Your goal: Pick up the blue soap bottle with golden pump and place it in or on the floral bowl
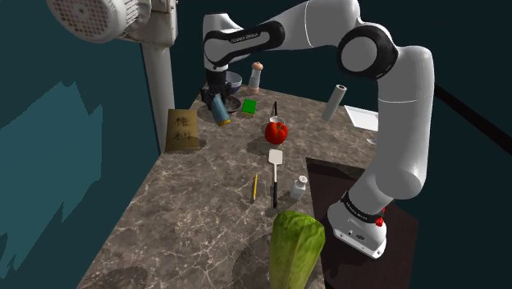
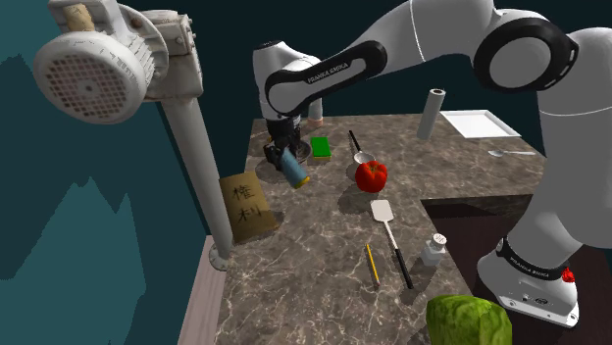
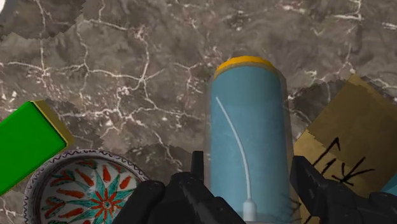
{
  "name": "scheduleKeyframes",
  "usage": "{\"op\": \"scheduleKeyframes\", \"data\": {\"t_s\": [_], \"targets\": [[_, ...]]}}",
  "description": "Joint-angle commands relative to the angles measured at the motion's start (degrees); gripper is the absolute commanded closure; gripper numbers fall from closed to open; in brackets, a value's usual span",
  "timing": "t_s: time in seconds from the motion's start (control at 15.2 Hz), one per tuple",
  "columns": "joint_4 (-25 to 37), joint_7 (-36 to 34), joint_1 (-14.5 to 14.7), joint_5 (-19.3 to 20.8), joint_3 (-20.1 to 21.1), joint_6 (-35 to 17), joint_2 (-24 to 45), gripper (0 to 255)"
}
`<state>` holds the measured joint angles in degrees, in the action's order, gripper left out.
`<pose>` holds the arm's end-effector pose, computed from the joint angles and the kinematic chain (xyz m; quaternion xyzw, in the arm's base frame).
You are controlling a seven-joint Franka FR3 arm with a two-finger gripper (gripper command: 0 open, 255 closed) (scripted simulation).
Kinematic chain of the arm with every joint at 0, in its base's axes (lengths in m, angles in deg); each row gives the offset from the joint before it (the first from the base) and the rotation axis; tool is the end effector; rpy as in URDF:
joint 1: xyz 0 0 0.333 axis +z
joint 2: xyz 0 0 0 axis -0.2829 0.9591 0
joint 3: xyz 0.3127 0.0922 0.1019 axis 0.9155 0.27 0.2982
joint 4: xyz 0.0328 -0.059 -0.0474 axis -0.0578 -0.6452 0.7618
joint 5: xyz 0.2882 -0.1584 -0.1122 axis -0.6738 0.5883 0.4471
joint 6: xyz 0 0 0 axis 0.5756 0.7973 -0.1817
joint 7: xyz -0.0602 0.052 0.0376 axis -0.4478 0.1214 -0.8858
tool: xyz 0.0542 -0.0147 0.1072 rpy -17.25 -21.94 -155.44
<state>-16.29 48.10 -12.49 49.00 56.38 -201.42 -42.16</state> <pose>0.6540 0.0745 0.3729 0.9986 -0.0292 -0.0429 0.0101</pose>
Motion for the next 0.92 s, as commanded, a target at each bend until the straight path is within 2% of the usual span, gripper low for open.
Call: {"op": "scheduleKeyframes", "data": {"t_s": [0.0,0.13,0.46,0.66,0.86], "targets": [[0.79,0.02,0.01,-0.04,0.03,1.27,-0.47,255],[2.85,1.08,-0.72,-0.08,-0.26,2.54,0.30,255],[13.22,6.10,-4.29,-0.20,-1.56,6.57,6.56,255],[21.68,8.96,-6.41,-0.30,-2.19,9.97,11.56,255],[33.47,11.71,-8.51,-0.41,-2.72,14.88,18.37,255]]}}
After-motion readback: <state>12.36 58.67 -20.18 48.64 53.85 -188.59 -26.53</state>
